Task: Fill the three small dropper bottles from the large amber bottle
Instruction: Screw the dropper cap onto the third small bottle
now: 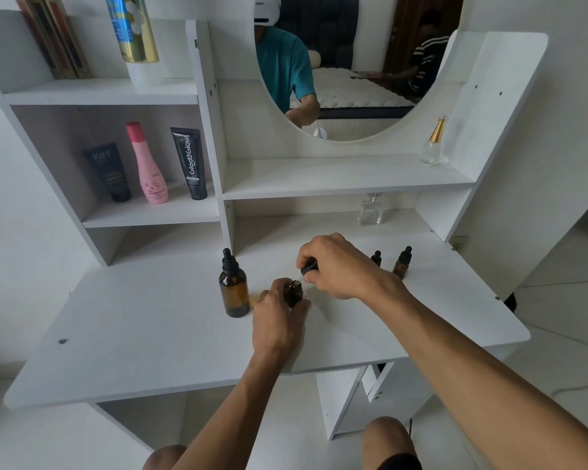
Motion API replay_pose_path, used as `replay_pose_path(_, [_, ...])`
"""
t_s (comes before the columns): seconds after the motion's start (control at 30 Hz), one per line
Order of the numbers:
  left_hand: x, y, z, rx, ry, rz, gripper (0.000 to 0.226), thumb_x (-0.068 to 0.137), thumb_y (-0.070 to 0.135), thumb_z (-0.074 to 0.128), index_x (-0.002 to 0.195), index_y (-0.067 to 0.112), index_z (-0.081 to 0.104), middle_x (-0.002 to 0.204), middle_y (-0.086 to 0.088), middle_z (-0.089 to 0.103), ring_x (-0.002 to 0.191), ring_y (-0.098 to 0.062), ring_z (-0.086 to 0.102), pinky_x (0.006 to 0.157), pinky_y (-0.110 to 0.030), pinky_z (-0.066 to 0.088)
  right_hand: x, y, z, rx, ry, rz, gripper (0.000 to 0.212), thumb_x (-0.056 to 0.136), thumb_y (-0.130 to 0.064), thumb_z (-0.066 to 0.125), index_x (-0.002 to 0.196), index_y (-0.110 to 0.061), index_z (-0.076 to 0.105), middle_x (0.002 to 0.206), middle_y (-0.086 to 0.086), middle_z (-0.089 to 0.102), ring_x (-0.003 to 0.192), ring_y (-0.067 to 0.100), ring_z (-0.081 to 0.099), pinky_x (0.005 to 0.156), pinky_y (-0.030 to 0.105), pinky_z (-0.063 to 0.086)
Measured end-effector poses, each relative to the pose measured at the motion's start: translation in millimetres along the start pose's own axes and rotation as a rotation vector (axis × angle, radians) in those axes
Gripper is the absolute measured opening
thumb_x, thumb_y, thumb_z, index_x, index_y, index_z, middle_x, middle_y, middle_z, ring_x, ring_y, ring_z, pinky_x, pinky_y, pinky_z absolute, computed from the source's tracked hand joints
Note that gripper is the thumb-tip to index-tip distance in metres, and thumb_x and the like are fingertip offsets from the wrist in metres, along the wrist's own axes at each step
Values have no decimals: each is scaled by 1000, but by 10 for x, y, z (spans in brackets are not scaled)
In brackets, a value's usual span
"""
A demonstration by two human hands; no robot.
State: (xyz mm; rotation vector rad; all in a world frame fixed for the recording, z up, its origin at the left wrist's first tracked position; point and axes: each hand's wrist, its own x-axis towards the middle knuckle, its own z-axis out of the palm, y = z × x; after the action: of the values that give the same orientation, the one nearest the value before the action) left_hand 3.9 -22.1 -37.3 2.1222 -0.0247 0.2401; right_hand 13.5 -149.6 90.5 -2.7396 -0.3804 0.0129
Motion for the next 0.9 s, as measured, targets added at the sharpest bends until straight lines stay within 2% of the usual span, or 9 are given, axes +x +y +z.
replay_pose_path(0.13, [2, -20, 12, -6, -6, 6, 33, 80, 33, 71, 111, 27, 63, 91, 8, 68, 76, -9, 64, 68, -33, 58, 54, -37, 56, 31, -31, 14, 28, 87, -6, 69, 113, -15, 70, 106, 2, 71, 96, 21, 65, 83, 32, 54])
replay_pose_path(0.2, [13, -30, 19, -13, -10, 8, 26, 81, 35, 70, 105, 27, 64, 84, 9, 67, 70, -8, 63, 61, -30, 56, 71, -45, 107, 44, -46, 22, 31, 85, -5, 71, 114, -16, 69, 107, 3, 69, 94, 21, 64, 78, 31, 53])
replay_pose_path(0.3, [33, -25, 16, -35, -15, 9, 17, 83, 35, 71, 96, 24, 65, 76, 9, 68, 61, -7, 59, 51, -18, 42, 79, -38, 200, 46, -58, 34, 29, 85, -6, 73, 113, -16, 69, 108, 6, 66, 85, 20, 63, 71, 29, 51])
replay_pose_path(0.4, [49, -23, -11, -47, -20, 20, 15, 82, 31, 74, 92, 22, 67, 73, 7, 68, 56, -5, 56, 47, -10, 36, 85, -18, 268, 47, -50, 44, 26, 86, -9, 72, 111, -16, 70, 109, 8, 65, 80, 20, 60, 67, 28, 46])
replay_pose_path(0.5, [68, -30, -20, -55, -26, 19, 16, 81, 30, 75, 93, 21, 69, 73, 9, 69, 59, -5, 60, 48, -11, 38, 84, -8, 277, 48, -37, 44, 27, 87, -12, 71, 113, -18, 70, 107, 6, 65, 86, 20, 59, 71, 29, 47])
replay_pose_path(0.57, [71, -25, -15, -64, -28, 3, 17, 81, 30, 75, 93, 20, 70, 72, 9, 69, 59, -5, 60, 48, -12, 38, 71, 12, 270, 71, -35, 46, 29, 87, -9, 69, 114, -18, 70, 96, 2, 64, 82, 18, 58, 73, 30, 51])
replay_pose_path(0.67, [85, -13, 0, -46, -24, -13, 21, 81, 35, 74, 97, 22, 71, 74, 9, 69, 62, -6, 62, 50, -18, 41, 68, 65, 266, 117, -26, 59, 28, 88, -7, 67, 114, -19, 70, 80, -7, 55, 77, 15, 57, 71, 26, 48])
replay_pose_path(0.8, [107, 33, -27, -5, -6, -41, 22, 79, 39, 75, 97, 27, 71, 67, 12, 59, 59, -3, 54, 46, -16, 30, 72, 94, 294, 133, 22, 60, 29, 84, -26, 78, 112, -21, 70, 98, -4, 67, 81, 15, 58, 78, 31, 54])
replay_pose_path(0.9, [103, 52, -14, -8, -17, -40, 22, 81, 41, 74, 97, 26, 71, 70, 10, 63, 61, -4, 56, 47, -17, 30, 55, 148, 304, 191, 25, 64, 31, 84, -15, 77, 114, -21, 71, 90, -14, 62, 76, 12, 60, 78, 28, 53])
